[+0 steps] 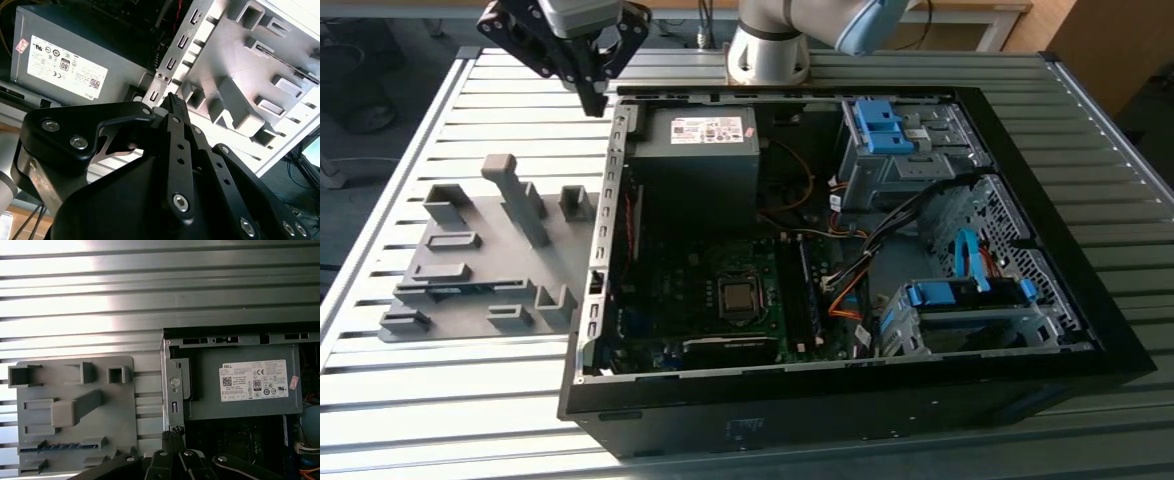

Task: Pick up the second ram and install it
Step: 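Reach for the second ram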

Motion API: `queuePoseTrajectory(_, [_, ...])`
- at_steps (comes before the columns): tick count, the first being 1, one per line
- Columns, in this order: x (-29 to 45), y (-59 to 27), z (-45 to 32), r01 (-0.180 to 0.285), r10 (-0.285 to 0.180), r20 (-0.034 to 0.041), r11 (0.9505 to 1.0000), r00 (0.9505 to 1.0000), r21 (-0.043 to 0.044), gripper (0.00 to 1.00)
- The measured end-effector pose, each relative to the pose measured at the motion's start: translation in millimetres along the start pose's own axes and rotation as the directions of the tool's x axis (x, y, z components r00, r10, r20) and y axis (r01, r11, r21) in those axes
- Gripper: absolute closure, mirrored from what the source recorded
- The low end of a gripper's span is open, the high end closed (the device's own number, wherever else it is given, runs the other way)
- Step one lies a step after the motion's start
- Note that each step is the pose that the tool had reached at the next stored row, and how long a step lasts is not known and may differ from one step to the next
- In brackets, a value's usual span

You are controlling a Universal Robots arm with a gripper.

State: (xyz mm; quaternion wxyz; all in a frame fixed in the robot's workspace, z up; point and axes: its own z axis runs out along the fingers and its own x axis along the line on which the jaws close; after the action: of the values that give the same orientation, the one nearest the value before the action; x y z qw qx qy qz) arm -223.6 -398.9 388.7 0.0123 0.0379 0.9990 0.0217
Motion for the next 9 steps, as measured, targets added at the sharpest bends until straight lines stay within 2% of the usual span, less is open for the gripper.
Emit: queuePoseTrajectory(9, [9.1, -0.7, -0.3, 0.0, 0.0, -0.0009, 1.0, 1.0, 0.0001, 0.89])
